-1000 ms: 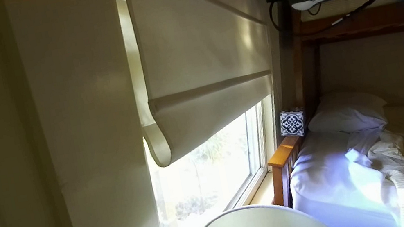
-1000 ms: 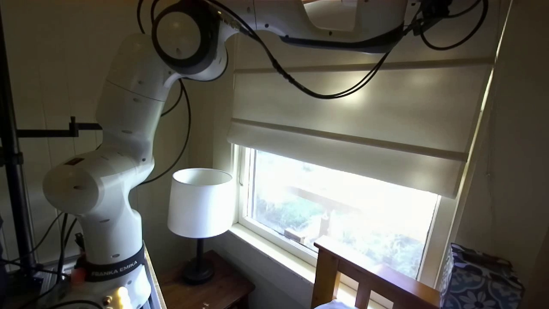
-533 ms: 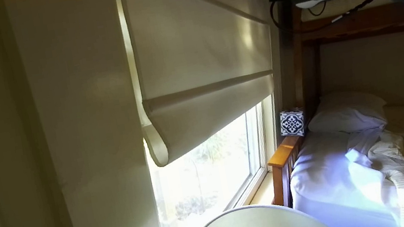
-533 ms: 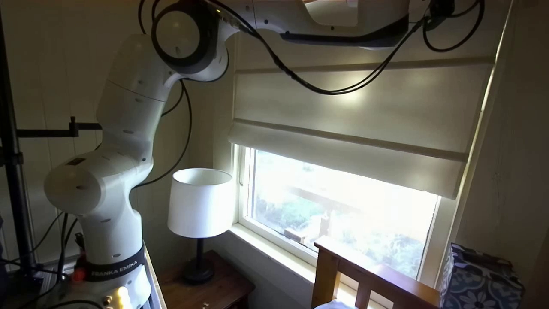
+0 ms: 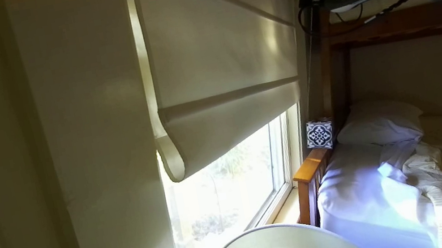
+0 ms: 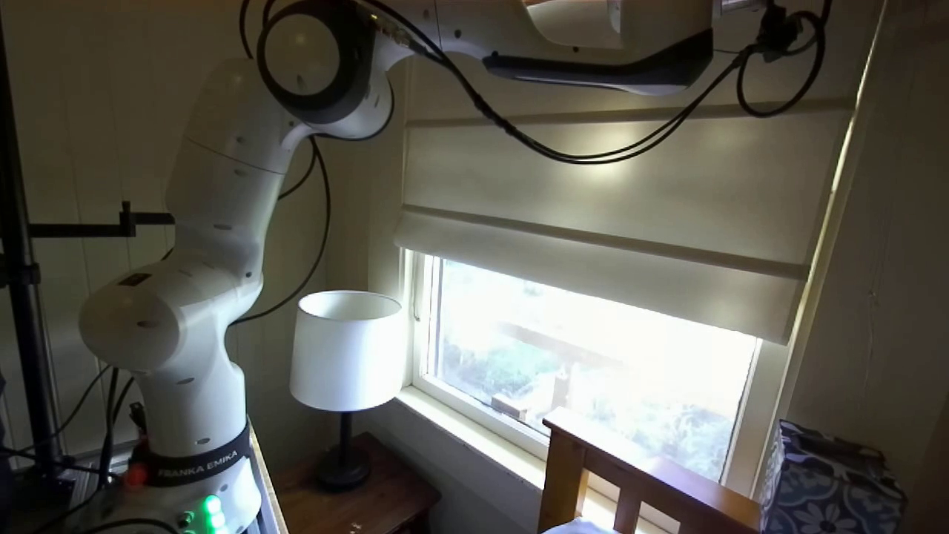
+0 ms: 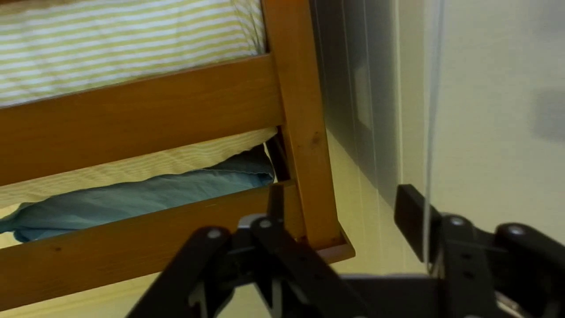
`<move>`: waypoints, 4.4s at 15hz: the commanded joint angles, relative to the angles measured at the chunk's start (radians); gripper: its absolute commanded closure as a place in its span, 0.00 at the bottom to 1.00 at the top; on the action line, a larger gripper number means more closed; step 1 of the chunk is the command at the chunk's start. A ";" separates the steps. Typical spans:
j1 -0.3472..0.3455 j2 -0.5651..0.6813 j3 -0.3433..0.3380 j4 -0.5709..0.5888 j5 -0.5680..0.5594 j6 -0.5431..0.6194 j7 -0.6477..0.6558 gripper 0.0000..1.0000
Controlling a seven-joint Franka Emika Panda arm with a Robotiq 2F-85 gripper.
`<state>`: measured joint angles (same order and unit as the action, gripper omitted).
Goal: Lift up the curtain railing
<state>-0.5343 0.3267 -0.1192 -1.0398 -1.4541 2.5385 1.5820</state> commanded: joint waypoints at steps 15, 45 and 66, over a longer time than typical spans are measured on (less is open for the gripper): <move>0.175 -0.254 0.007 -0.400 -0.282 -0.078 0.135 1.00; 0.133 -0.399 -0.040 -0.805 0.463 0.260 -0.808 1.00; 0.139 -0.378 -0.064 -0.767 0.695 0.364 -1.077 0.17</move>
<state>-0.3953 -0.0571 -0.1667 -1.8125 -0.8244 2.8635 0.6079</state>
